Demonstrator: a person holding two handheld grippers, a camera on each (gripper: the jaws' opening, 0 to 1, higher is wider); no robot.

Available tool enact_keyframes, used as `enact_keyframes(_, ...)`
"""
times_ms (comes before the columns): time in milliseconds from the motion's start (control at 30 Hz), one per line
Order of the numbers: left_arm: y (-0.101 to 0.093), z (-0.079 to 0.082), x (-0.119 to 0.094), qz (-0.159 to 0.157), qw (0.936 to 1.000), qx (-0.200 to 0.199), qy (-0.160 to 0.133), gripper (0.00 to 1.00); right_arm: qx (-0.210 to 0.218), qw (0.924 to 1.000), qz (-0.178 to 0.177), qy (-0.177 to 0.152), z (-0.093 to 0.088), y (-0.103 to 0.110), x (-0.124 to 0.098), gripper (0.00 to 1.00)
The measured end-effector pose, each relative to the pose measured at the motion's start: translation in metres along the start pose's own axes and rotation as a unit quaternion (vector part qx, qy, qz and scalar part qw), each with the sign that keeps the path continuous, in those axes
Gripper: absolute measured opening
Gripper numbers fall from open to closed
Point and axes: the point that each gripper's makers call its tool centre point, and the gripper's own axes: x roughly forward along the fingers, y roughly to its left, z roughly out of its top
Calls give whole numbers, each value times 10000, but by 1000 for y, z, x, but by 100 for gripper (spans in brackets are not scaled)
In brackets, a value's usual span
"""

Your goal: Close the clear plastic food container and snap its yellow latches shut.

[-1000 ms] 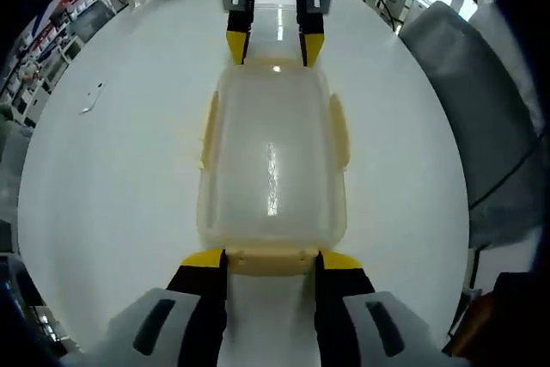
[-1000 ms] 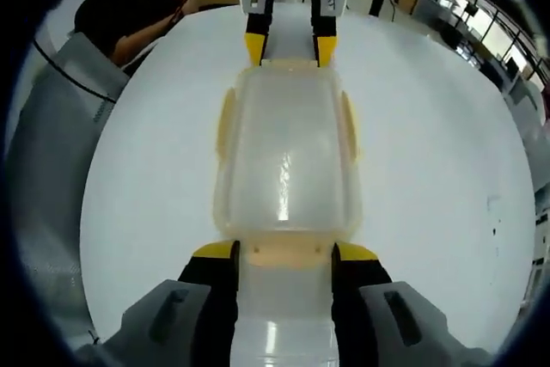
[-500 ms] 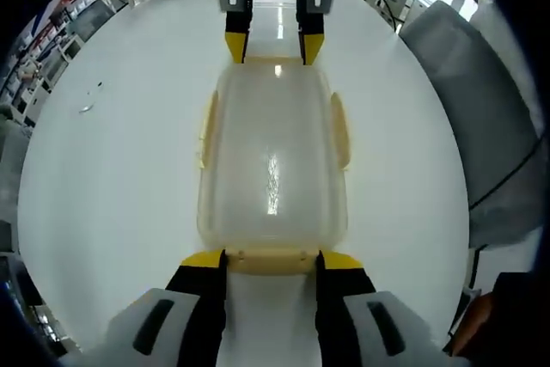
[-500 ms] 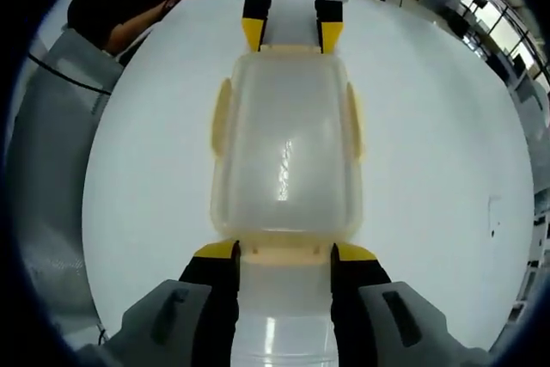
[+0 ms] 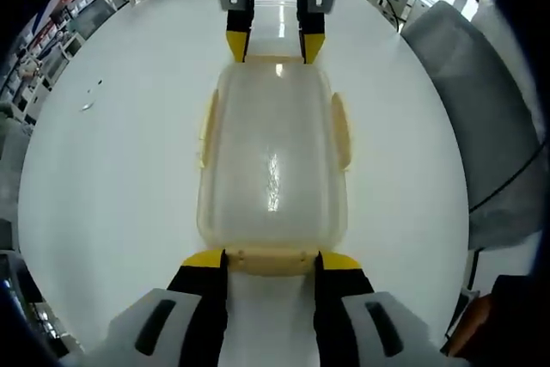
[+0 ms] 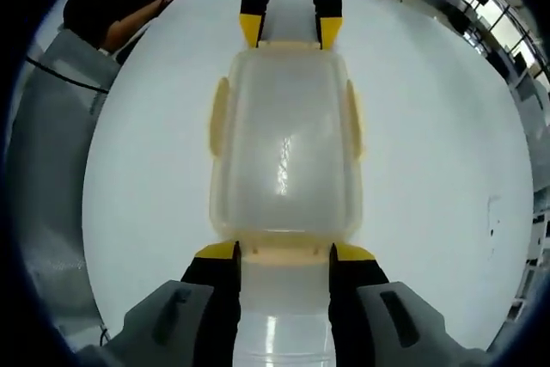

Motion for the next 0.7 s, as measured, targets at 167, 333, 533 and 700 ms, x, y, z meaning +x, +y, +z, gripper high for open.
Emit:
enact_keyframes(167,-5,-2,-2,-98,9999,-46,114,33,-63,10000,-23,-16,4,2,-4,35)
enact_keyframes(333,-5,3,-22,-13,9999,-101,1,33,-110,9998,-52,-181,10,0,-19,35)
enact_keyframes(533,-8,13,-43,114,9998,-126,-36,33,-190,9992,-116,-340,11,1,-41,36)
enact_keyframes(700,-17,36,-53,129,9995,-229,-195,33,-311,9988,-138,-353,-4,5,-64,36)
